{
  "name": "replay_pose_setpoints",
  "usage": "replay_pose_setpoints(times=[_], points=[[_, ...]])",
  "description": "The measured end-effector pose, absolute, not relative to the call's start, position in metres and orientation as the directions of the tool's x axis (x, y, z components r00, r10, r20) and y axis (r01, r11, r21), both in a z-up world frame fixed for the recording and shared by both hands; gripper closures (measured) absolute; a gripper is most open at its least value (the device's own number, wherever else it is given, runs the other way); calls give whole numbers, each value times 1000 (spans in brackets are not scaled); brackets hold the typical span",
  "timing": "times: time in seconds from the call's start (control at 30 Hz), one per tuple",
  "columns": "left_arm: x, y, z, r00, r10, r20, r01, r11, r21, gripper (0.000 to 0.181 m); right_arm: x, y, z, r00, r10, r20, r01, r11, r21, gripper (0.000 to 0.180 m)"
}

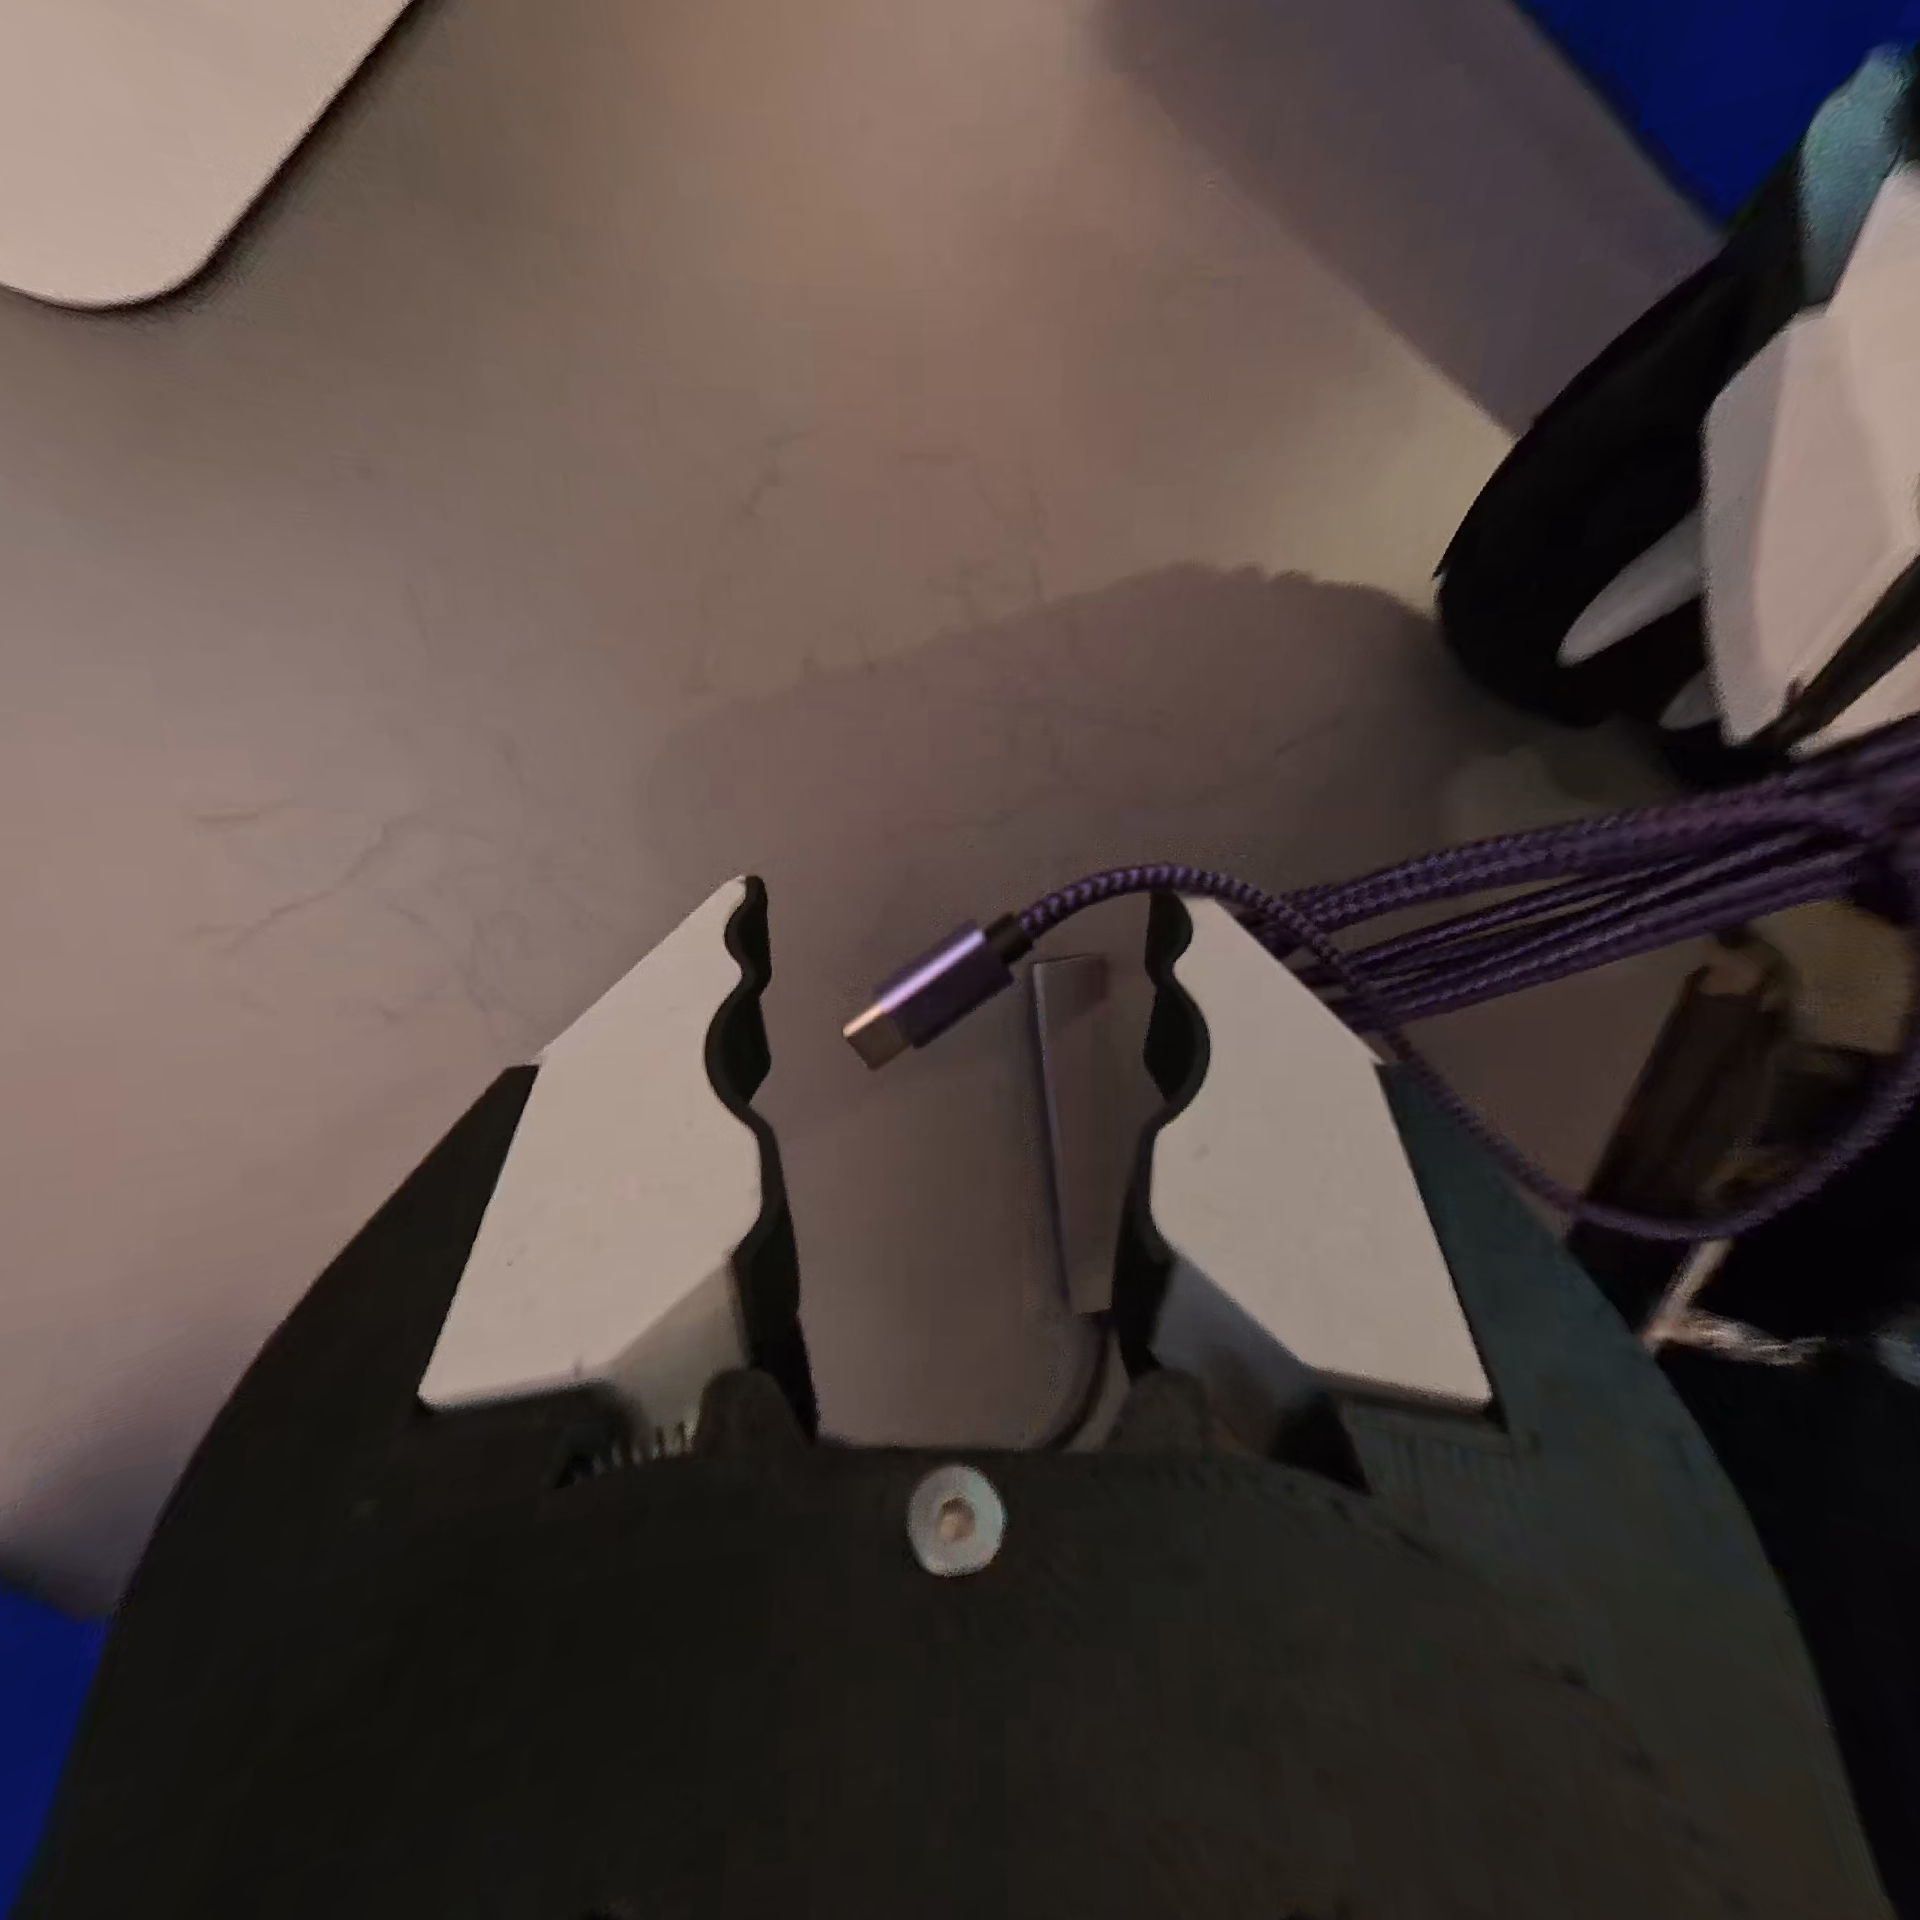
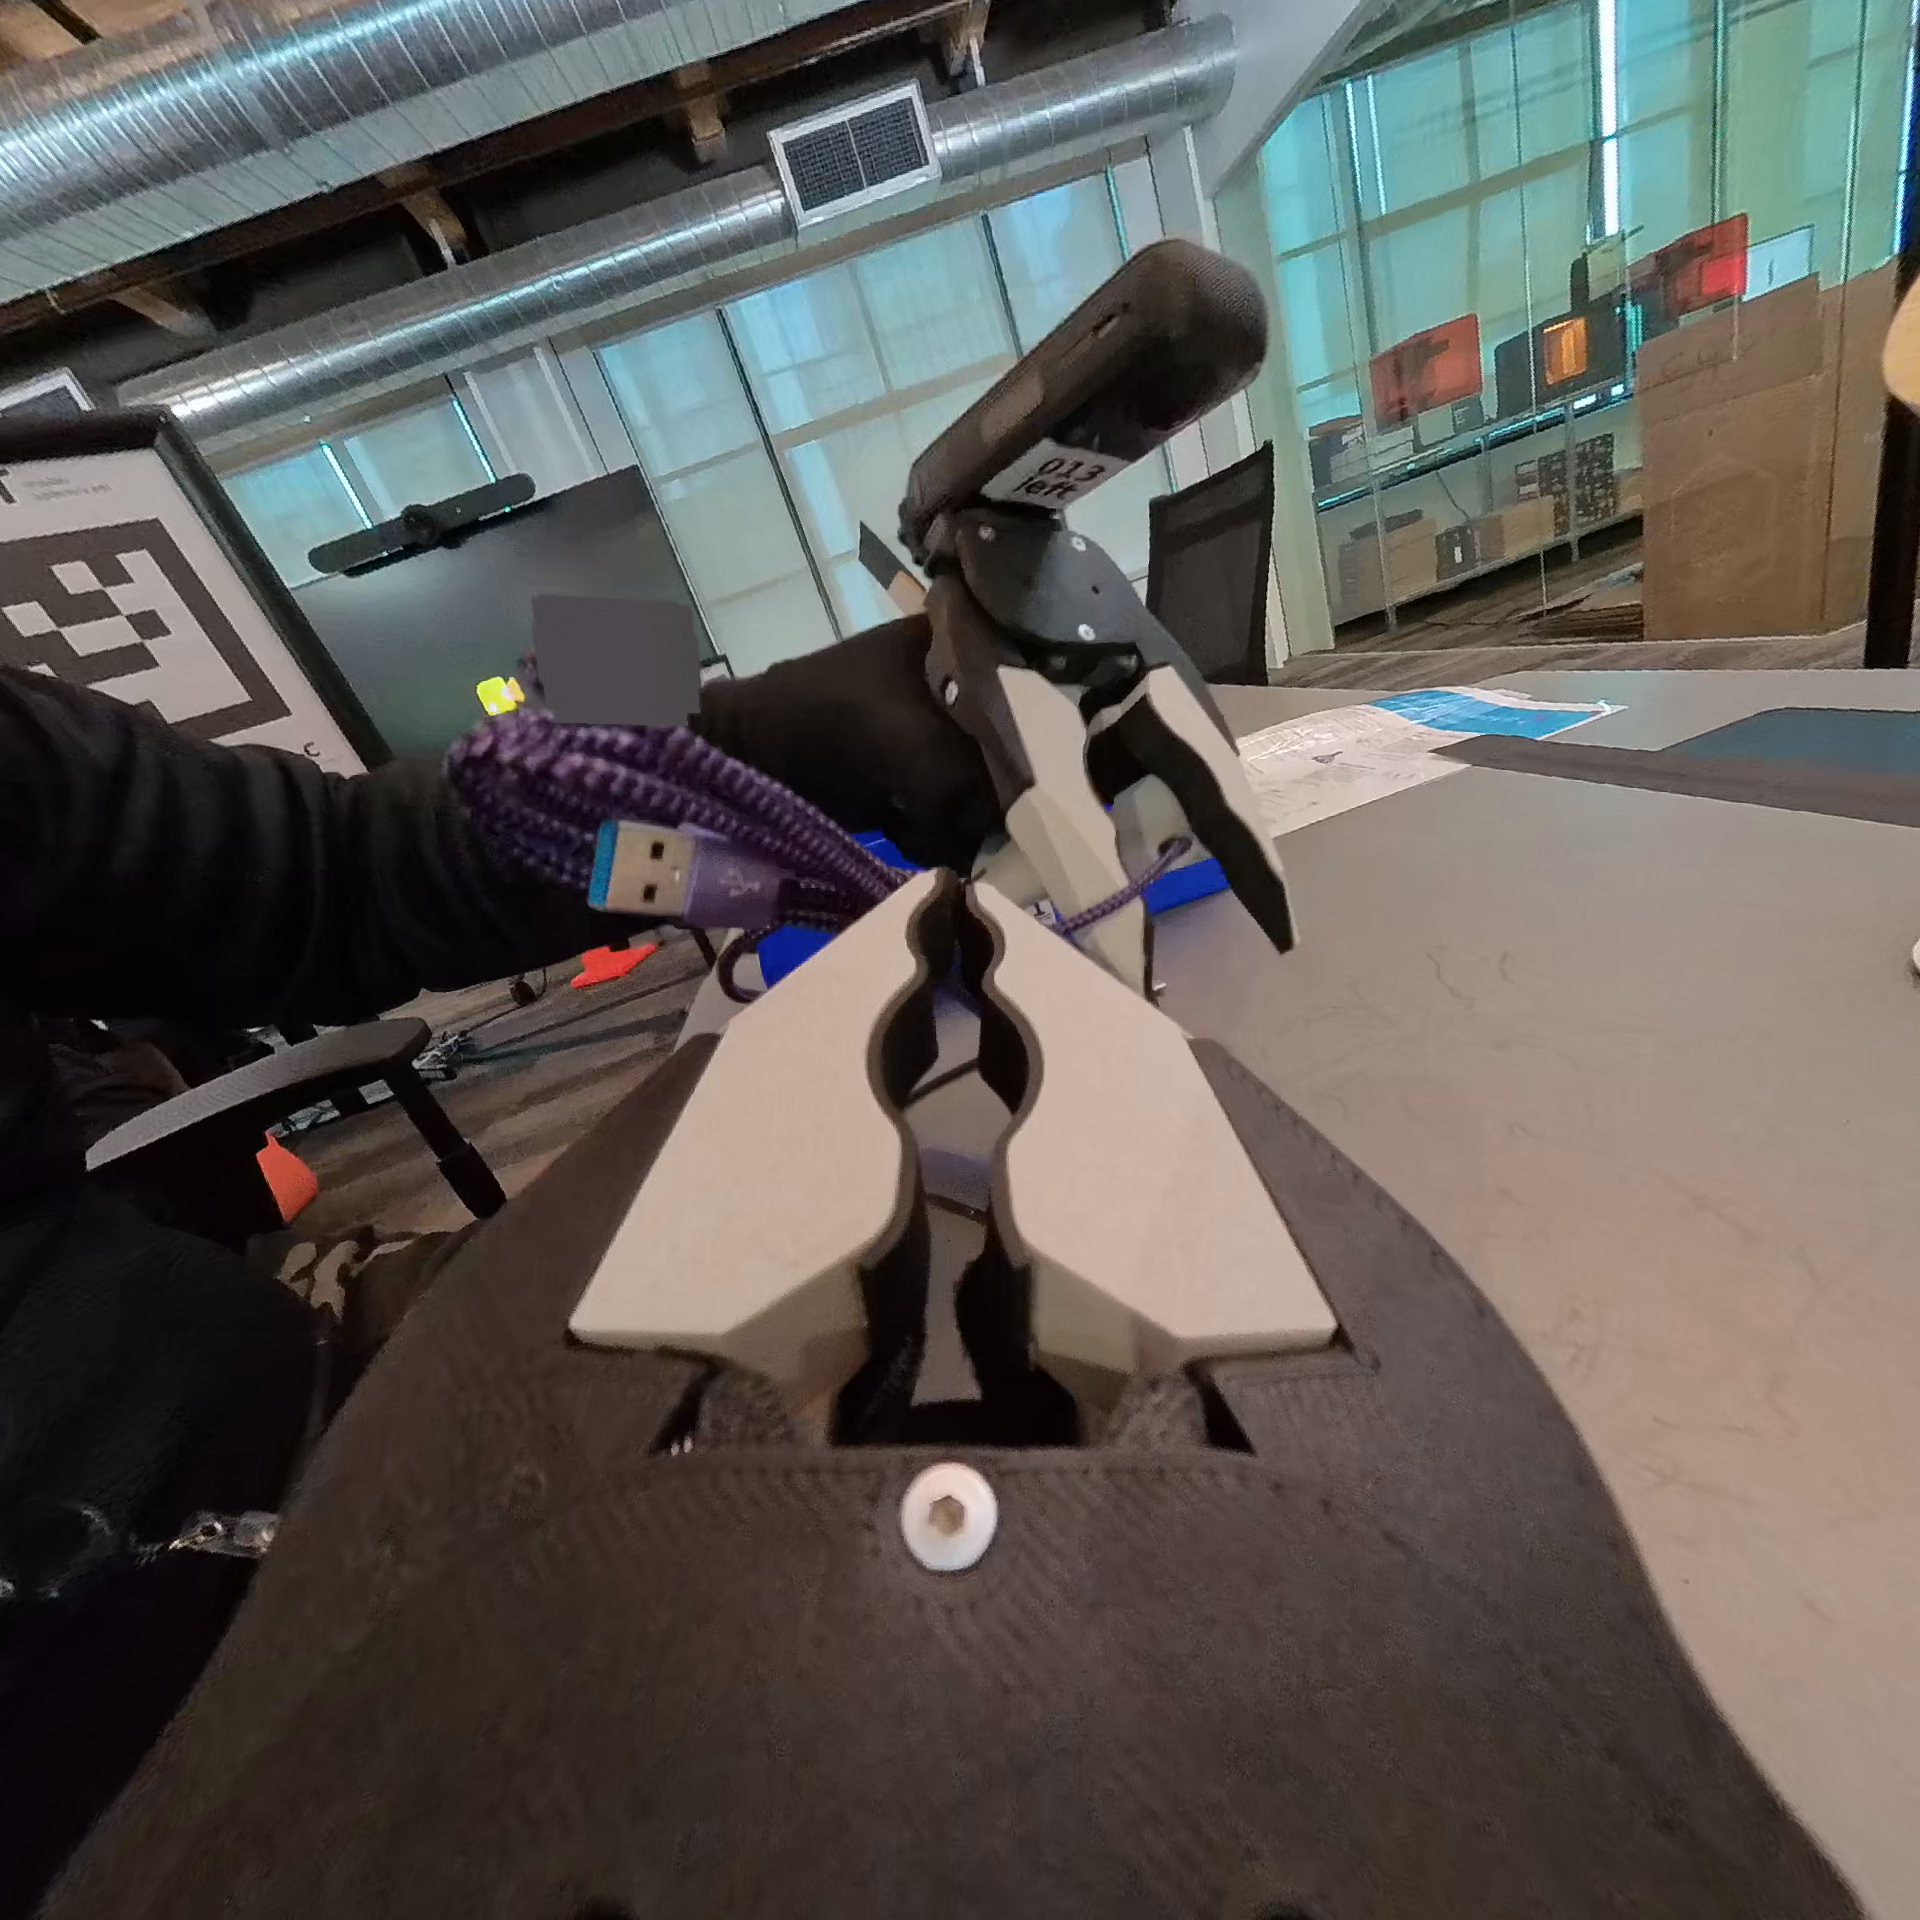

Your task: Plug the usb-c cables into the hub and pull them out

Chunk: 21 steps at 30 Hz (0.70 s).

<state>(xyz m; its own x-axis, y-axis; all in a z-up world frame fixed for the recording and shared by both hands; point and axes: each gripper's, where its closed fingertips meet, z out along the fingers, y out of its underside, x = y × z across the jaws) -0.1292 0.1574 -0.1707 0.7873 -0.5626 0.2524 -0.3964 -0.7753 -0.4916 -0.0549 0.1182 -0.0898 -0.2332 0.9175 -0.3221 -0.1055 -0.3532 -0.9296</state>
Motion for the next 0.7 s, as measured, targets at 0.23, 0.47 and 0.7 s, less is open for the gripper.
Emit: replay_pose_setpoints(times=[0.23,0.47,0.7], points=[[-109,136,-191,689,-718,95,-623,-655,-427,108,-53,121,-87,-234,913,-333,-123,-368,-922,180],[-92,132,-190,626,-780,21,-695,-570,-438,109,-53,123,-88,-219,918,-331,-123,-362,-924,180],[-74,111,-189,549,-832,76,-720,-517,-463,122,-52,127,-88,-203,919,-337,-133,-367,-921,180]])
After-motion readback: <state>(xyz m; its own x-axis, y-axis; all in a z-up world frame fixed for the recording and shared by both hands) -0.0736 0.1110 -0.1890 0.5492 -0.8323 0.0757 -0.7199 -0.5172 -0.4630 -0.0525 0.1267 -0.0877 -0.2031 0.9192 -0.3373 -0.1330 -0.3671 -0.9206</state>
